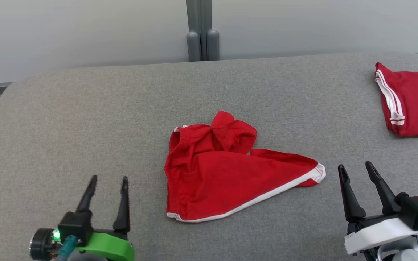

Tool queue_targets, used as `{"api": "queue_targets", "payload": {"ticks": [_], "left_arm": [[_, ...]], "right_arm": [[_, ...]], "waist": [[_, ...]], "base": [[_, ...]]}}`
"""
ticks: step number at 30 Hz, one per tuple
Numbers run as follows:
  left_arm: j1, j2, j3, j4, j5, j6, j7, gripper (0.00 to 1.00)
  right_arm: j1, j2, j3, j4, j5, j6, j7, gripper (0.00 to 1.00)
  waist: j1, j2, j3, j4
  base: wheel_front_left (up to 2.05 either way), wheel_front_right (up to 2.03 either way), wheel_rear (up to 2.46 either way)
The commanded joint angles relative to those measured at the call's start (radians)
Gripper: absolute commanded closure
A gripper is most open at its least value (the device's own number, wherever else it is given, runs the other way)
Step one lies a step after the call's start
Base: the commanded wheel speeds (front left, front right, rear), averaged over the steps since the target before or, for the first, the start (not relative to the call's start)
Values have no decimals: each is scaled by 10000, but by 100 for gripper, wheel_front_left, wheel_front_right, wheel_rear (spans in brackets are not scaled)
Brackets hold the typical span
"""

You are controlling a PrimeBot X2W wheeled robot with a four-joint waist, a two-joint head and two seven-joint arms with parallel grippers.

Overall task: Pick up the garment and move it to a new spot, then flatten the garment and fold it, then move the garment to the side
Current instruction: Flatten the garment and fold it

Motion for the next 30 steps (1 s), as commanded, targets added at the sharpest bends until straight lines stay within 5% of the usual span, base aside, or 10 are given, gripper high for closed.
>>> {"api": "queue_targets", "payload": {"ticks": [1, 18, 29, 30], "left_arm": [[182, 110, -272, 121, 193, -64, -17, 0], [-1292, 618, -3899, 2533, -293, -155, -11, 0], [-1755, 797, -5062, 2826, -746, -157, -12, 0], [-1738, 814, -5152, 2798, -810, -157, -12, 20]], "right_arm": [[-195, -144, 72, 232, 114, -13, -26, 0], [-2869, -1132, 1728, 3890, 763, -13, -26, 0], [-4085, -1159, 3183, 5676, 1633, -14, -28, 0], [-4154, -1170, 3294, 5784, 1753, -14, -28, 0]], "waist": [[0, 0, 60, -2], [0, 0, 1268, 173], [0, 0, 1642, 251], [0, 0, 1660, 269]], "base": [[0, 0, 0], [0, 0, 0], [0, 0, 0], [0, 0, 0]]}}
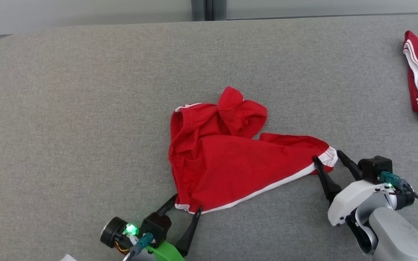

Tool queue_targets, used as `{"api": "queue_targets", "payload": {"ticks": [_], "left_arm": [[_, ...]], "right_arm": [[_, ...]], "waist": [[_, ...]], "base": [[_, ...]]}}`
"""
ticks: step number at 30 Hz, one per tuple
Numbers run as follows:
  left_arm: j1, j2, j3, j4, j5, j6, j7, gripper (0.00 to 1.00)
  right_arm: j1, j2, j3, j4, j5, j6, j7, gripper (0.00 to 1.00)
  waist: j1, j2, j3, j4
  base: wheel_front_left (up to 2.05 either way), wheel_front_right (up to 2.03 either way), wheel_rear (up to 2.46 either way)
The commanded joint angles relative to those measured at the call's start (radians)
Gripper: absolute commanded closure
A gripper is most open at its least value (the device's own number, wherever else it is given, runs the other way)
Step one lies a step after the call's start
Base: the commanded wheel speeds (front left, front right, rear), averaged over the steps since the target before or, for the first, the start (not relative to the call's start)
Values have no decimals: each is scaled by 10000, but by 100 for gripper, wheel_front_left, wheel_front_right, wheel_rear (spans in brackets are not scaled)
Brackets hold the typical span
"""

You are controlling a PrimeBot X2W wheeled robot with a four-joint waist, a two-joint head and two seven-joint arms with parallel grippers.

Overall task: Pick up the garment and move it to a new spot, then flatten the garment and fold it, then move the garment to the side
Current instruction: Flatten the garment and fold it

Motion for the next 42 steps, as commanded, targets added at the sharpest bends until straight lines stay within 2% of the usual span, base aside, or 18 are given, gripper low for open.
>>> {"api": "queue_targets", "payload": {"ticks": [1, 2, 3, 4, 5, 11, 19, 25, 28, 34, 39, 42], "left_arm": [[-102, 89, -93, -24, -74, -17, -1, 42], [-128, 107, -167, -27, -143, -17, -1, 52], [-152, 110, -217, -28, -192, -17, -1, 64], [-192, 128, -262, -7, -244, -17, -1, 89], [-240, 130, -281, 13, -304, -17, -1, 100], [-423, 14, -234, -192, -658, -18, -3, 100], [-374, 121, 785, -1504, -1221, -18, -1, 100], [-1436, 410, 1383, -2421, -1806, -18, -1, 100], [-2697, 614, 1260, -2426, -2171, -18, 66, 100], [-6071, 955, 855, -2017, -3054, -18, 898, 100], [-9320, 888, 787, -1148, -3797, -18, 1485, 100], [-11009, 728, 652, -584, -4119, -19, 1604, 100]], "right_arm": [[-156, -53, 134, 175, 138, -16, -26, 0], [-239, -74, 282, 333, 260, -16, -26, 2], [-322, -68, 390, 427, 366, -16, -24, 58], [-408, -53, 484, 556, 526, -16, -24, 87], [-455, -52, 547, 674, 675, -16, -23, 100], [-741, -371, 928, 493, 1087, -16, -26, 100], [-249, -746, 748, -1294, 1314, -16, -26, 100], [-1017, -783, 562, -2373, 2120, -15, -26, 100], [-1875, -764, 750, -2519, 2955, -15, -25, 100], [-4630, -729, 807, -2248, 4692, -15, 614, 100], [-7371, -543, 346, -1522, 5951, -12, 1300, 100], [-8823, -536, 63, -982, 6318, -10, 1508, 100]], "waist": [[0, 0, 32, 40], [0, 0, 48, 62], [0, 0, 61, 74], [0, 0, 72, 81], [0, 0, 82, 82], [0, 0, 26, 132], [0, 0, -289, 18], [0, 0, -166, -160], [0, 0, 135, -239], [0, 0, 1234, -411], [0, 0, 2298, -566], [0, 0, 2746, -614]], "base": [[0, 0, 0], [0, 0, 0], [0, 0, 0], [0, 0, 0], [0, 0, 0], [0, 0, 0], [0, 0, 0], [0, 0, 0], [0, 0, 0], [0, 0, 0], [0, 0, 0], [0, 0, 0]]}}
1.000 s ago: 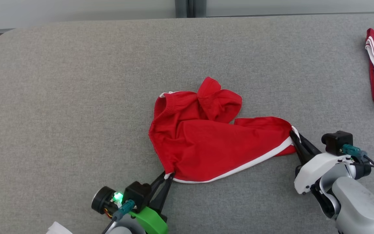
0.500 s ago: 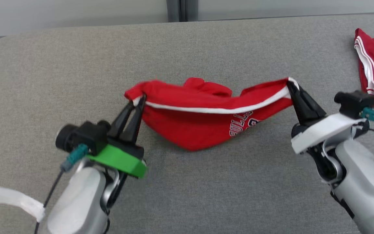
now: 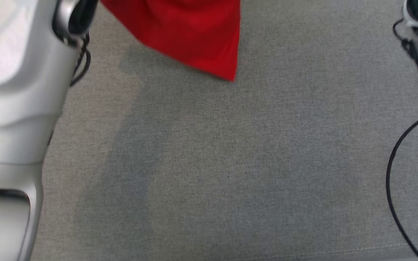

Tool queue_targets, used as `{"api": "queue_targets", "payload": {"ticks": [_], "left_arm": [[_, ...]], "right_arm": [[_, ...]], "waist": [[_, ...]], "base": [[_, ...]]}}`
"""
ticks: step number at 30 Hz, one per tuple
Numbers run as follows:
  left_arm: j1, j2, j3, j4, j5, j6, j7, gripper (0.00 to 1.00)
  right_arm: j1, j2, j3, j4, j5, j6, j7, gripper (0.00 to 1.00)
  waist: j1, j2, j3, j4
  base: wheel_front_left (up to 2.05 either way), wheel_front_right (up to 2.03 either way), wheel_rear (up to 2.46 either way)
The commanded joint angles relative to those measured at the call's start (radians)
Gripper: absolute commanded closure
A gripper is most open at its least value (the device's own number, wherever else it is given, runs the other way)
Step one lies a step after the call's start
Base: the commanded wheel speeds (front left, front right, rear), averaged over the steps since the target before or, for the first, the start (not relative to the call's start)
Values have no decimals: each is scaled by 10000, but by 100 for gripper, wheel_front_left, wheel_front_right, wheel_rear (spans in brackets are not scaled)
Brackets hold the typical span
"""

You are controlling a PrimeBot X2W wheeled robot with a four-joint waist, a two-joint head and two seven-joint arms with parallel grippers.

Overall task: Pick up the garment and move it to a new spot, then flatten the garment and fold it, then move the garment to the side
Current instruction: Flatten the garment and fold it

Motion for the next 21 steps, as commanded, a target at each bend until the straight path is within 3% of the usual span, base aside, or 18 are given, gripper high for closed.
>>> {"api": "queue_targets", "payload": {"ticks": [1, 7, 11, 16, 21], "left_arm": [[-685, -49, 1, 309, -256, -19, 17, 100], [-3080, -269, -86, 1741, -717, -19, -283, 100], [-3799, -430, -410, 2341, -972, -19, -661, 100], [-3325, -291, -865, 2835, -1499, -19, -1080, 100], [-1574, 87, -1363, 2660, -2008, -19, -1477, 100]], "right_arm": [[-647, -9, -94, 269, 89, -3, 43, 100], [-2926, 100, -119, 1316, 17, -1, -130, 100], [-3624, 195, 191, 1716, -16, -3, -237, 100], [-3176, 185, 609, 1748, 339, -3, -408, 100], [-1671, -90, 1366, 1387, 661, -1, -583, 100]], "waist": [[0, 0, 987, -244], [0, 0, 1497, -418], [0, 0, 1680, -482], [0, 0, 1724, -545], [0, 0, 1417, -584]], "base": [[0, 0, 0], [0, 0, 0], [0, 0, 0], [0, 0, 0], [0, 0, 0]]}}
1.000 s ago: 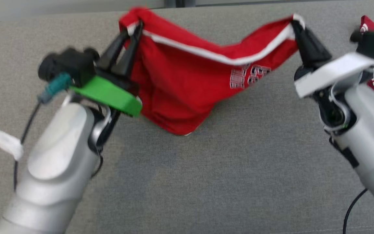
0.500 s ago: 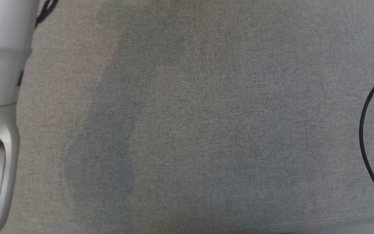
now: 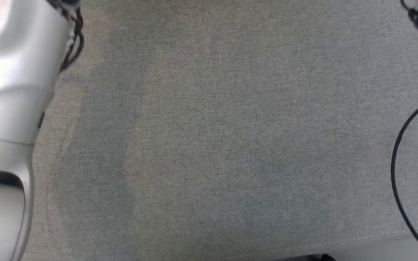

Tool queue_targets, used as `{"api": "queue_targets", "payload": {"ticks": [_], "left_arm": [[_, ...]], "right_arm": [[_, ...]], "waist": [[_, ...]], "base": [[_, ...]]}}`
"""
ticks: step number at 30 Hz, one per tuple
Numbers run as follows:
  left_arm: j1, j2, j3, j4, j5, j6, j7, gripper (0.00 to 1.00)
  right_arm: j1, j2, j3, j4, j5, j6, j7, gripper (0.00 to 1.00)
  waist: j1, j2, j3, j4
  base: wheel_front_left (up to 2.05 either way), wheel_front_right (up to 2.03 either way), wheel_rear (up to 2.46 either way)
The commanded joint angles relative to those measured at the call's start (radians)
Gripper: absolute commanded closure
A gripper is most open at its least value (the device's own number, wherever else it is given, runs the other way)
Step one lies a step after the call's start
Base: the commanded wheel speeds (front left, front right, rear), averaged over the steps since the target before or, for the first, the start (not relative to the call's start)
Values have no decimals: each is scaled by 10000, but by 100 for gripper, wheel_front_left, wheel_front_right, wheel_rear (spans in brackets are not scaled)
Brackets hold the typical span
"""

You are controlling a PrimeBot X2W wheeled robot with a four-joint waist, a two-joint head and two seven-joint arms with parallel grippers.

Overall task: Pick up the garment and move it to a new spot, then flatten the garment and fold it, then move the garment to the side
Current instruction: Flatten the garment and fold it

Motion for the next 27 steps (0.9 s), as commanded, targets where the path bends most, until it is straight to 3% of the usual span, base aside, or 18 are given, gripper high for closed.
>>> {"api": "queue_targets", "payload": {"ticks": [1, 5, 12, 19, 27], "left_arm": [[716, 238, -109, -149, -113, -19, -106, 100], [3077, 484, 543, -1056, -37, 98, -197, 100], [7728, 155, 1842, -3489, 970, 483, -176, 100], [11212, -282, 1414, -4518, 1958, 327, -175, 100], [13149, -249, 1252, -4588, 2541, 303, -178, 100]], "right_arm": [[618, -101, 225, -213, 153, 1, -100, 100], [2555, -690, 897, -933, 501, -1, -236, 100], [5796, -1564, 1438, -2377, 1393, -1, -630, 100], [8805, -1973, 1368, -3589, 2044, -1, -973, 100], [11785, -2019, 624, -4865, 1948, -1, -1047, 100]], "waist": [[-2, -1, -230, -17], [-2, -1, -750, 67], [-2, -1, -1685, 389], [-2, -1, -2611, 659], [-2, -1, -3482, 779]], "base": [[0, 0, 0], [0, 0, 0], [0, 0, 0], [0, 0, 0], [0, 0, 0]]}}
